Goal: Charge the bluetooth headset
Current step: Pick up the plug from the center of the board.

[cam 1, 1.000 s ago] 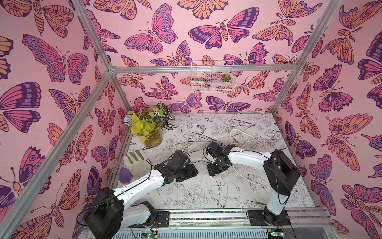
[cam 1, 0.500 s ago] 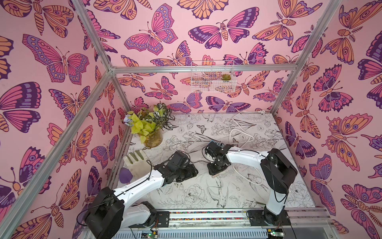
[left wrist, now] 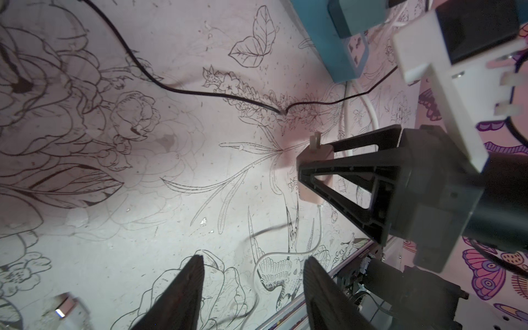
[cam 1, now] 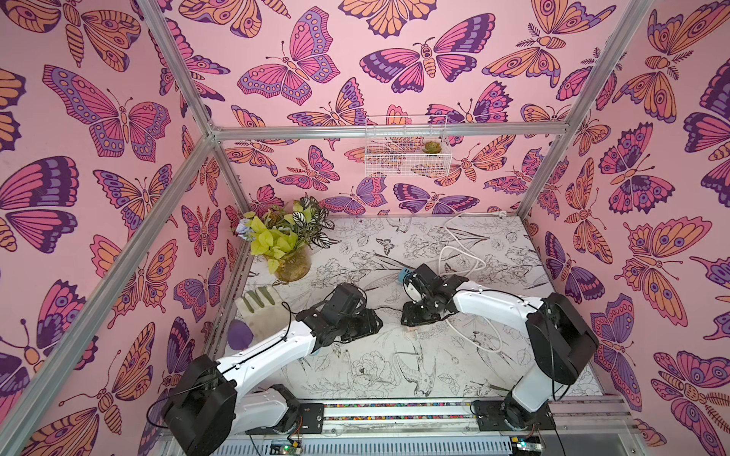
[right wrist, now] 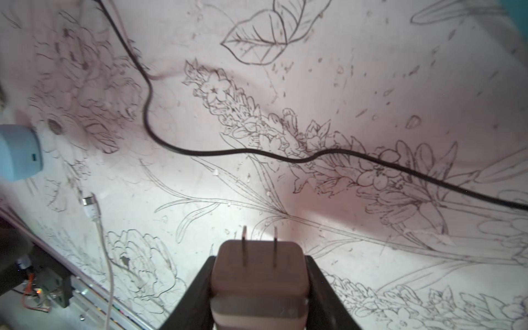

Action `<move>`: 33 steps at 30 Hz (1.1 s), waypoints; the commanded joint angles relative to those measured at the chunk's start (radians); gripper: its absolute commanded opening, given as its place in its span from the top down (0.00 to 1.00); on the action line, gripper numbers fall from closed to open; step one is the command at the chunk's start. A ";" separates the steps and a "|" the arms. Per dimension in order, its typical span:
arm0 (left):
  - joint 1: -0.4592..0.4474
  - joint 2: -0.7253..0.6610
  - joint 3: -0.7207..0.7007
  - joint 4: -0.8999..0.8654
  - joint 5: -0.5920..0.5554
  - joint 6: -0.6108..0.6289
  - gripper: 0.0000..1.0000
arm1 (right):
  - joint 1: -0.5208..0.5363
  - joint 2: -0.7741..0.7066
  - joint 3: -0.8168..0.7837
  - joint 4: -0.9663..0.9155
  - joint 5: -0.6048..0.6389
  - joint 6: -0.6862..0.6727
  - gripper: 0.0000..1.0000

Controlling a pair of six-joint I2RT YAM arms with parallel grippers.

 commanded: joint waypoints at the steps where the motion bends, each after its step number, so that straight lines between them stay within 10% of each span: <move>1: -0.021 0.020 0.030 0.028 0.016 0.036 0.43 | -0.008 -0.057 -0.019 0.060 -0.041 0.082 0.72; 19: -0.116 0.131 0.159 0.090 -0.102 0.056 0.34 | -0.030 -0.233 -0.154 0.317 -0.162 0.378 0.74; 33: -0.135 0.185 0.189 0.177 -0.085 0.022 0.58 | -0.019 -0.251 -0.210 0.458 -0.206 0.481 0.75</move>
